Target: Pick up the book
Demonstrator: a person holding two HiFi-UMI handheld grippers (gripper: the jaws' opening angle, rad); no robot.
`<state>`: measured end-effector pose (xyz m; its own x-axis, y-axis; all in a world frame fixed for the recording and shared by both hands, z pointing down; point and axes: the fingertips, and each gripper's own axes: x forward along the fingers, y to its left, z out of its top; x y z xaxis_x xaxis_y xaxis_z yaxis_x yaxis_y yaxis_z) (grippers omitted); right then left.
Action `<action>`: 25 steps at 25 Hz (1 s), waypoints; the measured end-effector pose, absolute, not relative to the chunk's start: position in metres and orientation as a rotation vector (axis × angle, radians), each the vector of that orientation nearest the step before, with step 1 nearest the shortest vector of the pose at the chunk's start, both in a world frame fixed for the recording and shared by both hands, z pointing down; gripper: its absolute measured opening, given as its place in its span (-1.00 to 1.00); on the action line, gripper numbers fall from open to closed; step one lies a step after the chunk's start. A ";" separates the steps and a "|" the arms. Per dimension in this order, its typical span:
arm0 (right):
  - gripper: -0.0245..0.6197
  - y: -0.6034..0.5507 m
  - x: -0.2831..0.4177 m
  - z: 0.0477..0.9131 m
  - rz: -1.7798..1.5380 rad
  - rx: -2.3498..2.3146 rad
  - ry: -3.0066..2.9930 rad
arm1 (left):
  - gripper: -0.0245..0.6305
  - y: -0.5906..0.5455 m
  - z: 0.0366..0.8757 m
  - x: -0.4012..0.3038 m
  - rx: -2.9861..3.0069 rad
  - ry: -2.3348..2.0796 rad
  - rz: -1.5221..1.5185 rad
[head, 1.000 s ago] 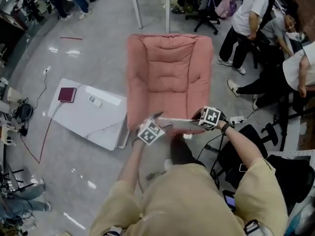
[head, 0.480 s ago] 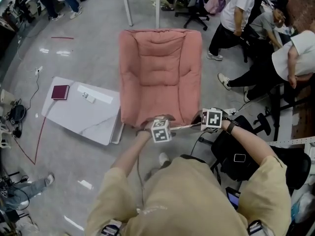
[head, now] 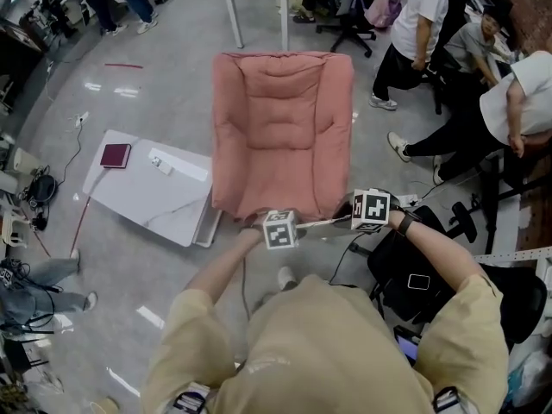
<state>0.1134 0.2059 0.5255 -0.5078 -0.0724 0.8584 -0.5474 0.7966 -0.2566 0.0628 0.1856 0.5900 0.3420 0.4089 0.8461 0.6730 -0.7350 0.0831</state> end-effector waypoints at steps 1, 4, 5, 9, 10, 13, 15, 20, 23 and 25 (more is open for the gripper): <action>-0.79 0.209 0.114 0.522 0.630 0.459 -2.048 | -0.77 0.188 0.585 0.063 -2.327 -0.958 -1.367; -0.79 0.215 0.115 0.506 0.616 0.457 -2.074 | -0.78 0.190 0.565 0.061 -2.290 -0.936 -1.448; -0.79 0.217 0.115 0.499 0.614 0.458 -2.084 | -0.78 0.191 0.556 0.060 -2.279 -0.932 -1.466; -0.79 0.226 0.124 0.460 0.614 0.480 -2.136 | -0.78 0.198 0.511 0.068 -2.256 -0.897 -1.495; -0.79 0.227 0.127 0.449 0.610 0.488 -2.150 | -0.78 0.197 0.498 0.070 -2.250 -0.881 -1.507; -0.79 0.229 0.134 0.413 0.553 0.514 -2.175 | -0.79 0.196 0.460 0.075 -2.243 -0.826 -1.518; -0.78 0.229 0.138 0.390 0.486 0.545 -2.186 | -0.79 0.193 0.435 0.080 -2.240 -0.773 -1.500; -0.78 0.225 0.143 0.343 0.345 0.637 -2.235 | -0.79 0.186 0.378 0.087 -2.245 -0.660 -1.428; -0.78 0.230 0.145 0.324 0.287 0.676 -2.249 | -0.79 0.189 0.354 0.090 -2.243 -0.614 -1.396; -0.78 0.235 0.141 0.319 0.262 0.679 -2.255 | -0.79 0.194 0.345 0.085 -2.241 -0.599 -1.399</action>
<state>0.1407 0.2345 0.3186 -0.5756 -0.3909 0.7183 -0.5450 0.8382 0.0193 0.0848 0.1942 0.3455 0.3975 0.1326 0.9080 0.5658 -0.8145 -0.1287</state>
